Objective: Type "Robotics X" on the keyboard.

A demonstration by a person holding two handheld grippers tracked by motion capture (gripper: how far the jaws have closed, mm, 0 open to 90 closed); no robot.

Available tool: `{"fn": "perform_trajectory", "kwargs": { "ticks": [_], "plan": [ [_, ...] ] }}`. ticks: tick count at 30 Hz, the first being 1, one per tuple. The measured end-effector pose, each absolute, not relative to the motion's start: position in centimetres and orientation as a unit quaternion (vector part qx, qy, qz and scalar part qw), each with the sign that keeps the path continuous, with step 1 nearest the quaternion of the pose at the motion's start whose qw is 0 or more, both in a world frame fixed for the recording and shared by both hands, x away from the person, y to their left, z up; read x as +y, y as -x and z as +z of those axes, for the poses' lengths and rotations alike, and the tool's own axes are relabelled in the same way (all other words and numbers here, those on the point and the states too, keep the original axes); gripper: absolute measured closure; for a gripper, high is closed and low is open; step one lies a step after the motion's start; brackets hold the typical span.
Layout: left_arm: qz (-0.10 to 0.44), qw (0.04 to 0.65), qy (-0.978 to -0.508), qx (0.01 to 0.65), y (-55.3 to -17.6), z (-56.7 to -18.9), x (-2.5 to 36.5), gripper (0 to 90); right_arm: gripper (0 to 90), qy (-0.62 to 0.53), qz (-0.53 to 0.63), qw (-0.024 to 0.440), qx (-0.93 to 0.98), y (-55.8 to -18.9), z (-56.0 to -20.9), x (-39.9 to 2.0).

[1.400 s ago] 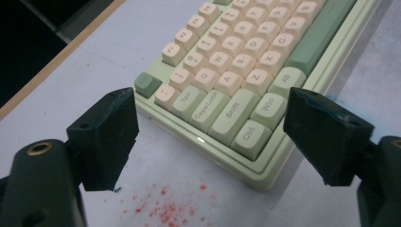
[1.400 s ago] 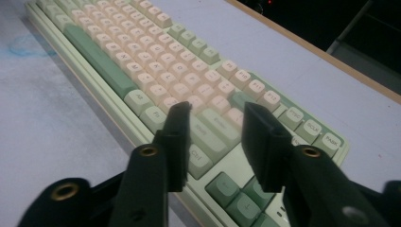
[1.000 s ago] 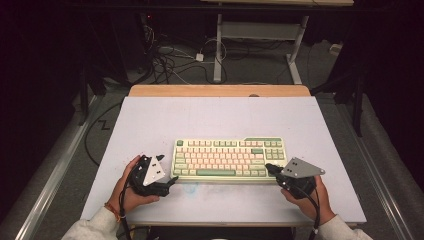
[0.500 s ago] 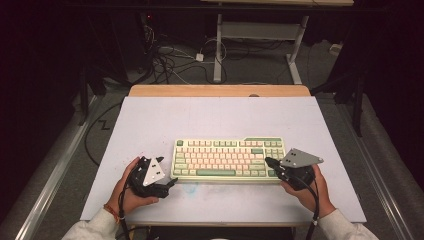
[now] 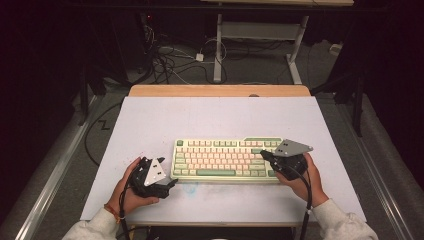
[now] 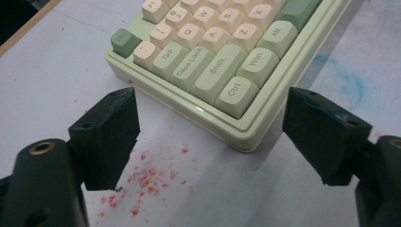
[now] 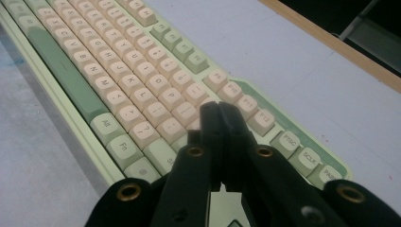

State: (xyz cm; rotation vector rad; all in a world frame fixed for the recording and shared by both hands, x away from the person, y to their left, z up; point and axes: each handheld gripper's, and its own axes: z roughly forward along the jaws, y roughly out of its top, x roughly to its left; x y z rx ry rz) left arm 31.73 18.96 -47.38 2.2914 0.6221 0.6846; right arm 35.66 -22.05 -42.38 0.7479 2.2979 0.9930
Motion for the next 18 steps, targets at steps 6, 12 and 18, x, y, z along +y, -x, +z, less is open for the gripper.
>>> {"fn": "perform_trajectory", "kwargs": {
  "ticks": [6, 12, 18],
  "plan": [
    [0.26, 0.327, -0.877, 0.237, -31.7, -47.4, 18.9, 19.1, 90.0, -0.268, 0.353, 0.248, 0.861, -36.3, -43.0, -21.3],
    [0.259, 0.323, -0.879, 0.234, -31.7, -47.5, 18.9, 19.0, 90.0, -0.261, 0.342, 0.235, 0.872, -36.2, -43.7, -20.9],
    [0.255, 0.319, -0.882, 0.234, -31.7, -47.6, 18.8, 19.4, 90.0, -0.262, 0.331, 0.226, 0.878, -36.0, -44.5, -20.8]
  ]
}}
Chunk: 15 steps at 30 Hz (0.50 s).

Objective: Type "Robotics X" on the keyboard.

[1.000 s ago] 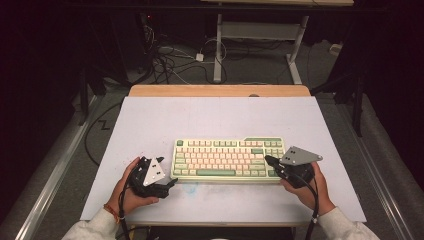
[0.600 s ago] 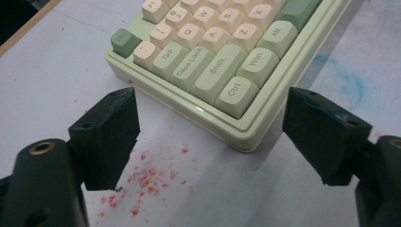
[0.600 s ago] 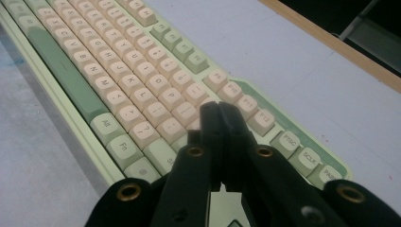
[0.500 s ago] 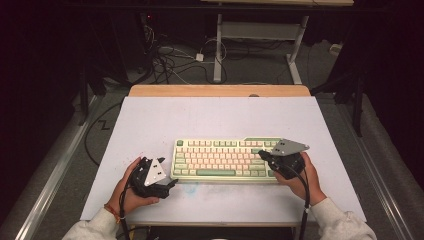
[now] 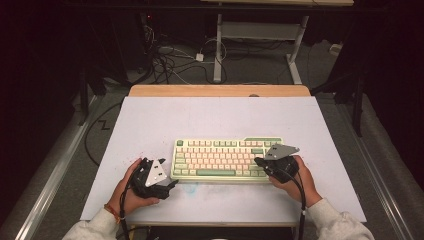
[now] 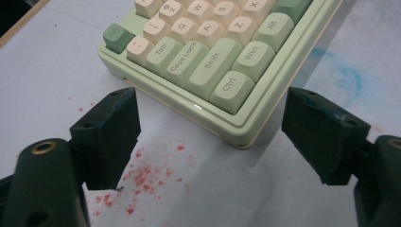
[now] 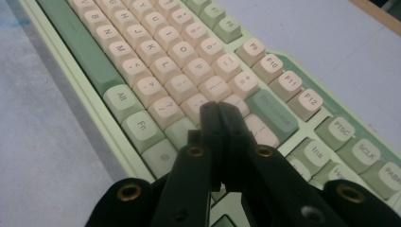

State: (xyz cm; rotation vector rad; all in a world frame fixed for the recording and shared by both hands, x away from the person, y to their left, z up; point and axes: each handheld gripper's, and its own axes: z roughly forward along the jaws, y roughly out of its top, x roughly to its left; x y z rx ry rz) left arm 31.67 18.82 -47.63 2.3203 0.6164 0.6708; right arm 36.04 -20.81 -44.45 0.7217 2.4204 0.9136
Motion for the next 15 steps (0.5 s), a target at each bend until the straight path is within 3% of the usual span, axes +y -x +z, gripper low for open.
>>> {"fn": "perform_trajectory", "kwargs": {
  "ticks": [15],
  "plan": [
    [0.255, 0.315, -0.885, 0.23, -31.6, -47.69, 18.73, 19.3, 90.0, -0.262, 0.323, 0.221, 0.882, -35.9, -45.13, -20.75]
  ]
}}
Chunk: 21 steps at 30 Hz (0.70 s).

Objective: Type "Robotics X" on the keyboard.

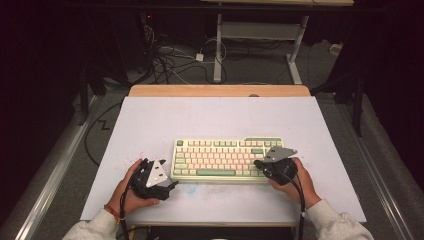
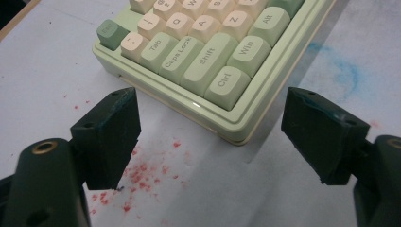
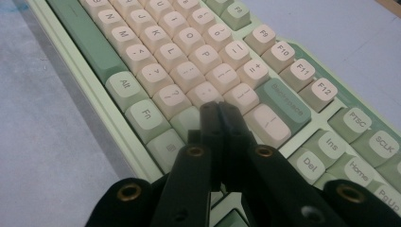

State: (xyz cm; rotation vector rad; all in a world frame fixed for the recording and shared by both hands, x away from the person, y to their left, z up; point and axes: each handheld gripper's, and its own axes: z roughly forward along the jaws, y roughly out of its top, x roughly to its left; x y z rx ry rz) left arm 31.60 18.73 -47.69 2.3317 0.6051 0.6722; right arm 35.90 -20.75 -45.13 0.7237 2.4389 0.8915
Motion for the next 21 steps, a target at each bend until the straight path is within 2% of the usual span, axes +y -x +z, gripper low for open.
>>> {"fn": "perform_trajectory", "kwargs": {
  "ticks": [21],
  "plan": [
    [0.252, 0.312, -0.887, 0.229, -31.57, -47.73, 18.68, 19.4, 90.0, -0.263, 0.323, 0.223, 0.881, -35.86, -45.35, -21.03]
  ]
}}
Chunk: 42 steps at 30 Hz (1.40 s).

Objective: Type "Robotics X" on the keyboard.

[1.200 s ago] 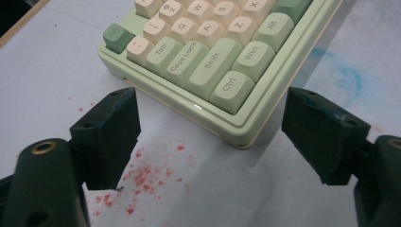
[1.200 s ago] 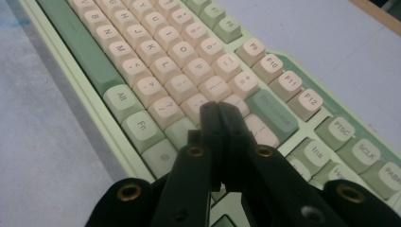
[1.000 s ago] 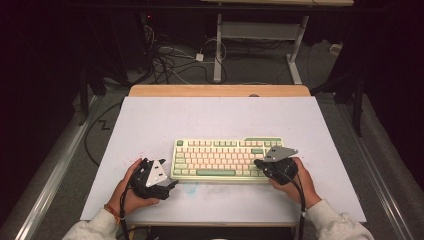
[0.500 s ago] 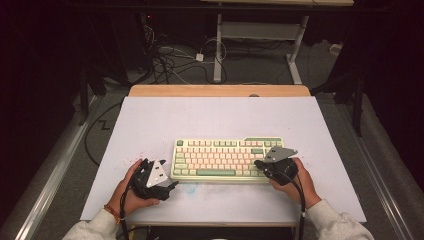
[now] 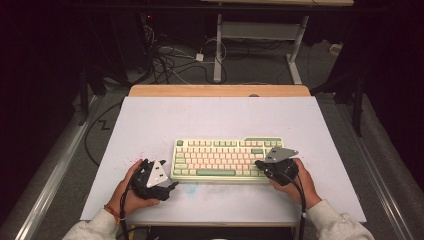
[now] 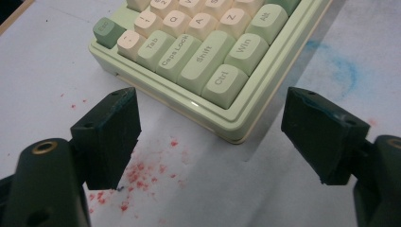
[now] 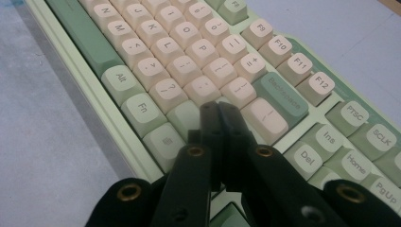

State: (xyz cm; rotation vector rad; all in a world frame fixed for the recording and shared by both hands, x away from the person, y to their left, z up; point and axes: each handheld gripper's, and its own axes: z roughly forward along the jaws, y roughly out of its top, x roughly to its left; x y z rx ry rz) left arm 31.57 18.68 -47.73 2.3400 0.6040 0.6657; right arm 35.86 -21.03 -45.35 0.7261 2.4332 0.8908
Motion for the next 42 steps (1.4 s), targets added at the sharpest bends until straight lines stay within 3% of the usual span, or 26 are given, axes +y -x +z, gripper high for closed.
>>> {"fn": "perform_trajectory", "kwargs": {
  "ticks": [6, 20, 42],
  "plan": [
    [0.234, 0.319, -0.888, 0.235, -31.5, -47.6, 18.8, 22.6, 90.0, -0.263, 0.321, 0.221, 0.883, -35.9, -45.7, -21.1],
    [0.177, 0.356, -0.882, 0.255, -31.1, -46.3, 20.2, 87.6, 90.0, -0.265, 0.326, 0.222, 0.88, -35.7, -45.8, -21.2],
    [0.163, 0.348, -0.889, 0.251, -31.8, -44.8, 19.0, 87.8, 90.0, -0.266, 0.33, 0.225, 0.878, -35.6, -46.0, -21.3]
  ]
}}
